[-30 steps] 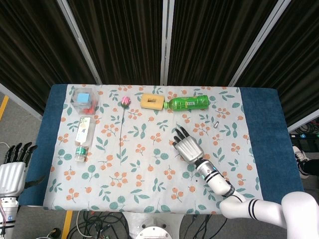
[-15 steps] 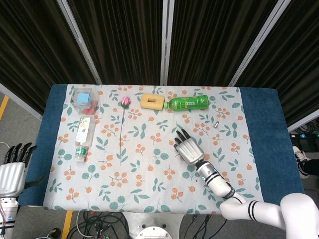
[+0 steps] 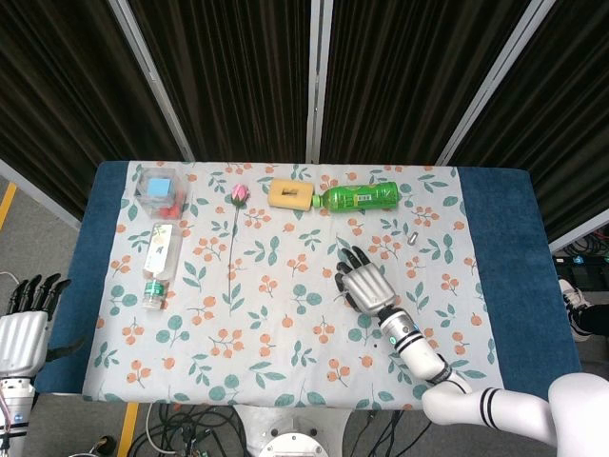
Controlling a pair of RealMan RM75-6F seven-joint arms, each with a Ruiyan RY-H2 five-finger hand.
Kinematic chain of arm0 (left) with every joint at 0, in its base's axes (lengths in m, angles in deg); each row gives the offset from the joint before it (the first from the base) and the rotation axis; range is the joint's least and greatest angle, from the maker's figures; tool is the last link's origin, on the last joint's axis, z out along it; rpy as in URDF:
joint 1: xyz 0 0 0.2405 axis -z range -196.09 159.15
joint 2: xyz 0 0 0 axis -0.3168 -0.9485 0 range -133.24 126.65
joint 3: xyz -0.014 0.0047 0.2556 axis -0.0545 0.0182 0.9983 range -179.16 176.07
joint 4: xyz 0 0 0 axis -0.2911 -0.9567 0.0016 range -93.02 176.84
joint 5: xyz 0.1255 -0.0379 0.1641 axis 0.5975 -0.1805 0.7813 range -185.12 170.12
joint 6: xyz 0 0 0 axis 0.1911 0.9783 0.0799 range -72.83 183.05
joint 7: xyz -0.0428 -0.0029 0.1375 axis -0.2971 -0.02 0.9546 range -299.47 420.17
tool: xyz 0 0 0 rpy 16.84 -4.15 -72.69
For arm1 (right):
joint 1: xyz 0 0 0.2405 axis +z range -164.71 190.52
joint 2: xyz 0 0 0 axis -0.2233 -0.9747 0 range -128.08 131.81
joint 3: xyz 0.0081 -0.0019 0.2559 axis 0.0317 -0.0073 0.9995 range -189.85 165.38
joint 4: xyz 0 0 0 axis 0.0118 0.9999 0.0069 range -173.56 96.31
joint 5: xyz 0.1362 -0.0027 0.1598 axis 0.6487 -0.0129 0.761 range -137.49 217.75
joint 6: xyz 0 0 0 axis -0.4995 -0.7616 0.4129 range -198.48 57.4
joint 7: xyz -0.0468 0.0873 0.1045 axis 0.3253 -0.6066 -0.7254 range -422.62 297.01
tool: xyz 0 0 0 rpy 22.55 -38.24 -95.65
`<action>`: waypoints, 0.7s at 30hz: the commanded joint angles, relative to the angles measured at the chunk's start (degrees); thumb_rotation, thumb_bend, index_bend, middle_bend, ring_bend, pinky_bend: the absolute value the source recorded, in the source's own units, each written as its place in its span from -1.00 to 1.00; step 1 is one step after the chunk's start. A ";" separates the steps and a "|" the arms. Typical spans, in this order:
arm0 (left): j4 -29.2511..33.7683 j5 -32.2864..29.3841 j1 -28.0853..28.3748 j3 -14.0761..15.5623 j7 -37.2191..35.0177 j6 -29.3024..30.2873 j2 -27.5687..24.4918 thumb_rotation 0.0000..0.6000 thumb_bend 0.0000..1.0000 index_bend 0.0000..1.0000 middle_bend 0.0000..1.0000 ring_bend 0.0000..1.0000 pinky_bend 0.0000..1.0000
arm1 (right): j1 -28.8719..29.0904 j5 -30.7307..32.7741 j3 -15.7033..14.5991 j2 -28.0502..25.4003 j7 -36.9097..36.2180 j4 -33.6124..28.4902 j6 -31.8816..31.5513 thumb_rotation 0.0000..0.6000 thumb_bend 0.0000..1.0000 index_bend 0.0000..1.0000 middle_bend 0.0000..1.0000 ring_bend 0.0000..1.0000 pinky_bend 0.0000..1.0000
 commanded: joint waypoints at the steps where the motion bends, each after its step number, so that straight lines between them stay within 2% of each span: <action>1: -0.02 -0.01 0.03 0.01 0.09 -0.08 0.04 1.00 -1.00 -0.70 -0.83 -1.00 -1.00 | -0.74 1.55 1.22 -1.82 -2.61 -1.74 0.34 1.00 -0.25 0.17 -0.46 -1.00 -1.00; 7: 0.08 -0.09 0.15 -0.04 0.32 -0.30 0.07 1.00 -1.00 -0.70 -0.83 -1.00 -1.00 | -1.40 2.86 1.86 -2.44 -6.70 -1.09 1.02 1.00 -0.25 0.17 -0.46 -1.00 -1.00; 21: 0.53 -0.11 0.21 -0.09 0.78 -0.36 -0.18 1.00 -1.00 -0.71 -0.83 -1.00 -1.00 | -2.35 1.38 2.27 -3.38 -13.48 0.01 0.83 1.00 -0.25 0.18 -0.46 -1.00 -1.00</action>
